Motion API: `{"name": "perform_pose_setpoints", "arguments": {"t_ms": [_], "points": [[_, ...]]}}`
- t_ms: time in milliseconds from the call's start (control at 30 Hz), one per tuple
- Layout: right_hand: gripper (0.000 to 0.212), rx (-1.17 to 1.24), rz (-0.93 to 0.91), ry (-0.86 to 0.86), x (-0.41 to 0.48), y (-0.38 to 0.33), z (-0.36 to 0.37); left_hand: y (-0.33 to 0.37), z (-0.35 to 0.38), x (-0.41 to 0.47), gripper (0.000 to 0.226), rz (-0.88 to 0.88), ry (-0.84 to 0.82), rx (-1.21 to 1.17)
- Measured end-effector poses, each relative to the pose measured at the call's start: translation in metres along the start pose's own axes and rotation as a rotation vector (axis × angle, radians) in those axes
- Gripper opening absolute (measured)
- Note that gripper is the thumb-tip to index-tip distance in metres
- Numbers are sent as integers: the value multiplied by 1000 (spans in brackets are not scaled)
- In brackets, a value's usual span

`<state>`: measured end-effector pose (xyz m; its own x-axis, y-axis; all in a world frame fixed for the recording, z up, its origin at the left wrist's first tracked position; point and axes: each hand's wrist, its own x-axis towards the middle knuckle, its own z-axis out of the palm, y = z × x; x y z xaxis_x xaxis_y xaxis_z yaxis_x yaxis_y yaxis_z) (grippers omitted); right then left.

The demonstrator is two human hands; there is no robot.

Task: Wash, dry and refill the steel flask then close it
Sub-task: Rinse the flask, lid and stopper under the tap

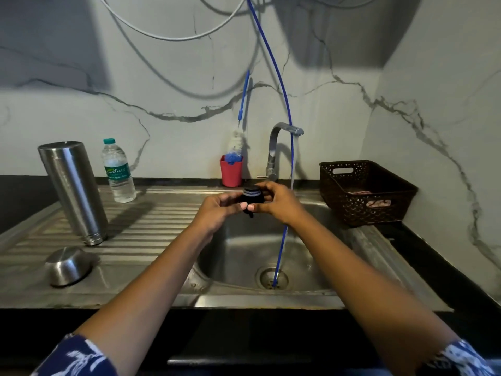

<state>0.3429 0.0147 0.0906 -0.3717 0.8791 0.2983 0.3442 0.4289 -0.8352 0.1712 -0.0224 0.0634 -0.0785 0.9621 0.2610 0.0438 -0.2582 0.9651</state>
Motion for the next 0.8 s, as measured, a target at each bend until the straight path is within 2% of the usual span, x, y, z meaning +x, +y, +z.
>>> {"name": "perform_pose_setpoints", "arguments": {"t_ms": [267, 400, 500, 633, 700, 800], "points": [[58, -12, 26, -77, -2, -12, 20, 7, -24, -15, 33, -51, -22, 23], [48, 309, 36, -38, -2, -36, 36, 29, -32, -29, 31, -91, 30, -236], [47, 426, 25, -118, -3, -55, 59, 51, -51, -45, 36, -58, 63, -273], [48, 411, -31, -247, 0, -66, 96, 75, -109, -72, 45, -24, 212, -67], [54, 396, -28, -240, 1, -64, 115, 87, -151, -87, 44, -37, 328, 143], [48, 467, 7, -170, -5, -47, 144, 100, -215, -113, 39, -119, 414, 398]]}}
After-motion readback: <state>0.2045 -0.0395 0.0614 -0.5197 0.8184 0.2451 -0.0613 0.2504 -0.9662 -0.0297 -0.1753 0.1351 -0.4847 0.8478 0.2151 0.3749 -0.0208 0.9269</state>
